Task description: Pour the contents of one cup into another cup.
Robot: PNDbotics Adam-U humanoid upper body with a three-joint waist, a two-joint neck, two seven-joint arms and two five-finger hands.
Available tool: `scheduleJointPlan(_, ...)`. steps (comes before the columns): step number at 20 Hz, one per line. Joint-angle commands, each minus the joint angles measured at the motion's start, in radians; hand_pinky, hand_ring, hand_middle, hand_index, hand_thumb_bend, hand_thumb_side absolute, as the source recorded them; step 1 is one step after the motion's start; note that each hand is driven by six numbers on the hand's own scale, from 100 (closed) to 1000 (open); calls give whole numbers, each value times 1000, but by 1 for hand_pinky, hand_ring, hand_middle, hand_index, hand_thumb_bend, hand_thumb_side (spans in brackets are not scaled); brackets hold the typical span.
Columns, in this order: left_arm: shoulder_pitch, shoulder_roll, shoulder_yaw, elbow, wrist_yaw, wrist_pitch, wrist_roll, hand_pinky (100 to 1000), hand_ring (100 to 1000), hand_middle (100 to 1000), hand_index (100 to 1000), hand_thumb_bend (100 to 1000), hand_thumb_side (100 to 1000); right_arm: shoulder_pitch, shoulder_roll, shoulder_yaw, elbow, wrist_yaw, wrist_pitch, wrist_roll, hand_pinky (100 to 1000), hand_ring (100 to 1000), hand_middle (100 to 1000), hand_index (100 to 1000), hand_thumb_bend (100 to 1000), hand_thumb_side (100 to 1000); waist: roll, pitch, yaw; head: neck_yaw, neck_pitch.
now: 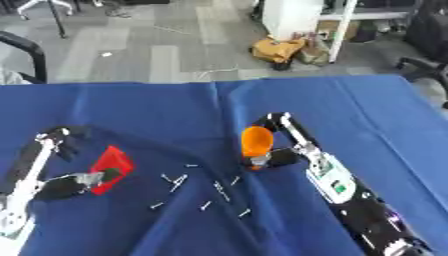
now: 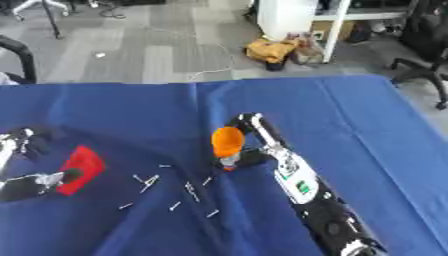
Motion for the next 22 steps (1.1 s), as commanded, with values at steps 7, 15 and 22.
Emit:
scheduleJointPlan(7,30,36,36,-151,46,-2,23,604,686,747,806,1000,896,8,-59,-29,-121,-25,-10,3,821,705,587,856,1000,504,2,-15,-1,1,-7)
scheduleJointPlan(15,88,65,58,-255,247,61,42,582,679,750,798,1000,920,80,-117,-56,-318,-208,42,-40,762,672,544,843,911,639,-4,-18,-1,14,-2)
scheduleJointPlan(22,124,63,74,-255,372,78,34,598,686,754,794,1000,869,148,-142,-79,-418,-292,84,-47,764,690,563,839,864,693,-13,-15,-6,29,8)
